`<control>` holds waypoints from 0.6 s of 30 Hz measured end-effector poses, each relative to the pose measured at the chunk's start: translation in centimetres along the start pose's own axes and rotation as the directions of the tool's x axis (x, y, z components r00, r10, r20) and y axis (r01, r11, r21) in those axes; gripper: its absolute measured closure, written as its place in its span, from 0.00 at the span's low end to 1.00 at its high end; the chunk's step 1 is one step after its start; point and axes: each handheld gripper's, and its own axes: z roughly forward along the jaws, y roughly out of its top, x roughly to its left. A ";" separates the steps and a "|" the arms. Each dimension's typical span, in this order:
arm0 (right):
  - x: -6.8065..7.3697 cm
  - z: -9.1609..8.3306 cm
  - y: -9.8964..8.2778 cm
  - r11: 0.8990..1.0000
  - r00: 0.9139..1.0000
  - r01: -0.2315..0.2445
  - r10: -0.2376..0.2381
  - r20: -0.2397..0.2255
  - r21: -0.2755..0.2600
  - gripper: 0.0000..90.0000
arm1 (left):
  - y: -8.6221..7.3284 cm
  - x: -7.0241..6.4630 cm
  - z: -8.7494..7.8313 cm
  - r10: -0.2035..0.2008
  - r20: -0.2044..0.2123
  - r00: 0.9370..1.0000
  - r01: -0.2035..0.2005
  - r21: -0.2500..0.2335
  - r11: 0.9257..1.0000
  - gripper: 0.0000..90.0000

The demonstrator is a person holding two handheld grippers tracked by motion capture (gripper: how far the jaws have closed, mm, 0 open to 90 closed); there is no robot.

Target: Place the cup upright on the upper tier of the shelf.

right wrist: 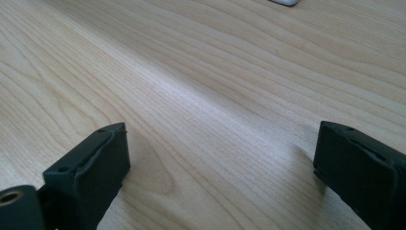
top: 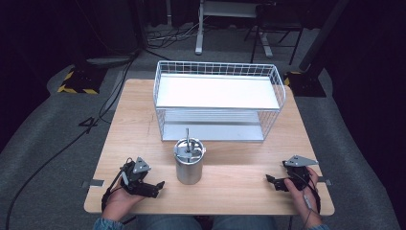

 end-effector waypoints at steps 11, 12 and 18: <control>0.0 0.0 0.0 1.000 1.000 0.000 0.000 0.000 -0.001 0.06 | 0.8 -1.0 -1.2 0.037 0.007 0.999 -0.036 -0.101 0.994 0.00; 0.0 0.0 0.0 1.000 1.000 0.000 0.000 0.000 0.000 0.06 | 1.0 -1.3 -1.6 0.038 0.008 0.999 -0.037 -0.139 0.990 0.00; 0.0 0.0 0.0 1.000 1.000 0.000 0.000 0.000 0.000 0.06 | 1.5 -2.0 -2.8 0.045 0.036 0.998 -0.035 -0.239 0.970 0.00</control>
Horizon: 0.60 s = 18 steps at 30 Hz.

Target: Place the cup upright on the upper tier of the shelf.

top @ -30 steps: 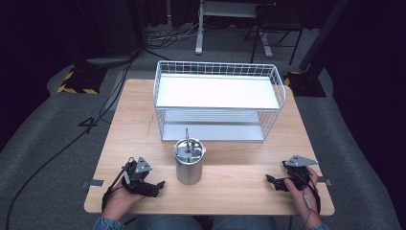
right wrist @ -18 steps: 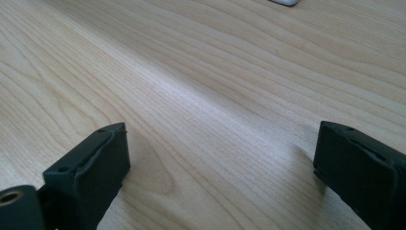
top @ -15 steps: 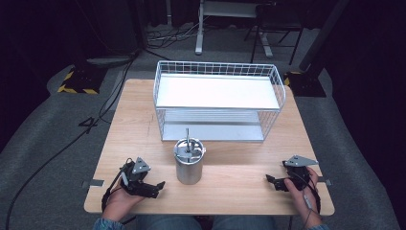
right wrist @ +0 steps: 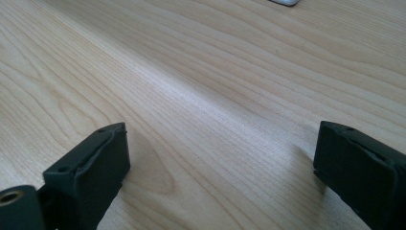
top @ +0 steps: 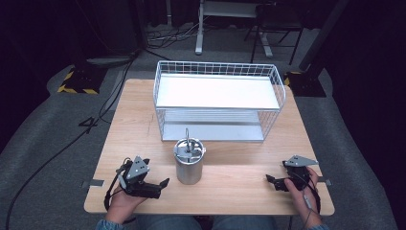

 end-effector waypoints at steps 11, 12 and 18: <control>0.0 0.0 0.0 1.000 1.000 0.004 -0.004 -0.004 0.000 0.06 | 0.7 -0.9 -0.7 0.009 0.029 1.000 -0.006 -0.101 0.995 0.00; 0.0 0.0 0.0 1.000 1.000 0.004 -0.004 -0.004 0.000 0.06 | 0.7 -0.9 -0.7 0.012 0.030 0.999 -0.009 -0.101 0.995 0.00; 0.0 0.0 0.0 1.000 1.000 0.009 -0.009 -0.008 0.000 0.06 | 0.9 -1.5 -0.1 0.027 0.045 0.999 -0.022 -0.096 0.995 0.00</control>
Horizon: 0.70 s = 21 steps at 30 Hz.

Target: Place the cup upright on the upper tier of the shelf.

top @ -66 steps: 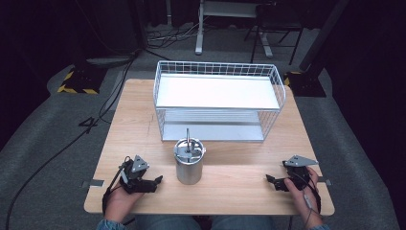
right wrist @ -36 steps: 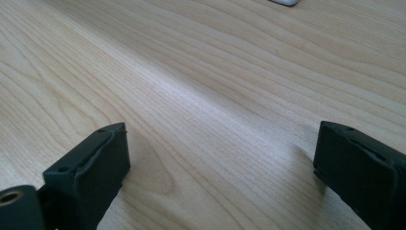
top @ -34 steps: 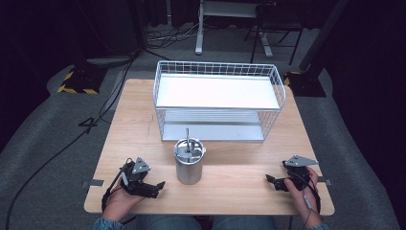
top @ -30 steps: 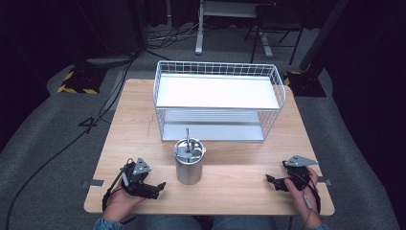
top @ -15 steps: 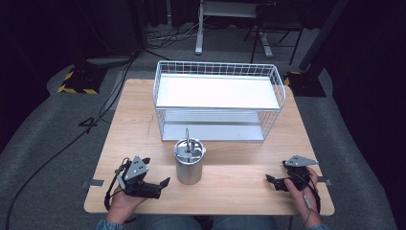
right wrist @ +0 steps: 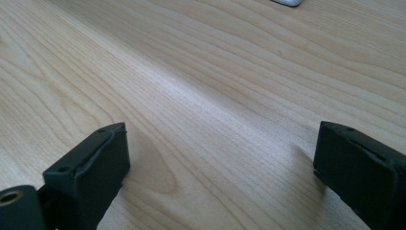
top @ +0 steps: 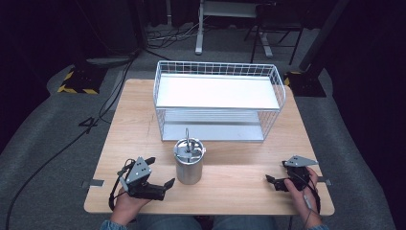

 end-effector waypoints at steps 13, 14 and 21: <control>0.0 0.0 0.0 1.000 1.000 0.002 -0.002 0.000 0.000 0.06 | 0.8 -1.1 1.1 0.025 0.029 0.999 -0.025 -0.001 1.000 0.00; 0.0 0.0 0.0 1.000 1.000 0.001 -0.001 0.000 0.000 0.06 | 0.9 -1.2 1.2 0.026 0.028 0.999 -0.025 -0.003 1.000 0.00; 0.0 0.0 0.0 1.000 1.000 0.002 -0.002 0.000 0.000 0.06 | 1.0 -1.3 1.8 0.020 0.032 0.999 -0.020 -0.007 1.000 0.00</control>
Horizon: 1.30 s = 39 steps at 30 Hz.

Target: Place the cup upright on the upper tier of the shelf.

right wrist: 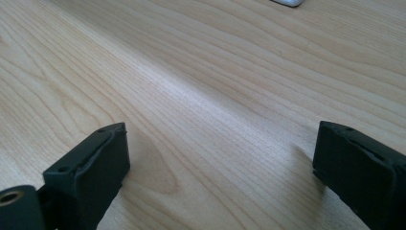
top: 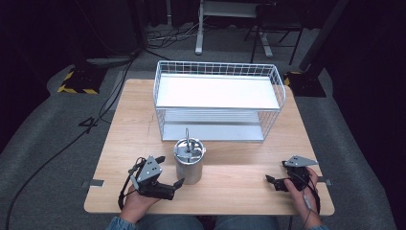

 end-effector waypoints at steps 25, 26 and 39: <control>0.0 0.0 0.0 1.000 1.000 0.001 -0.001 0.003 0.000 0.06 | 0.6 -0.5 5.3 0.023 0.009 1.000 -0.024 0.060 0.998 0.00; 0.0 0.0 0.0 1.000 1.000 0.001 -0.001 0.003 0.000 0.06 | 0.6 -0.5 5.3 0.023 0.009 1.000 -0.024 0.060 0.998 0.01; 0.0 0.0 0.0 1.000 1.000 0.001 -0.001 0.004 0.000 0.06 | 0.0 -0.9 6.5 -0.006 -0.019 1.000 0.005 -0.068 0.998 0.02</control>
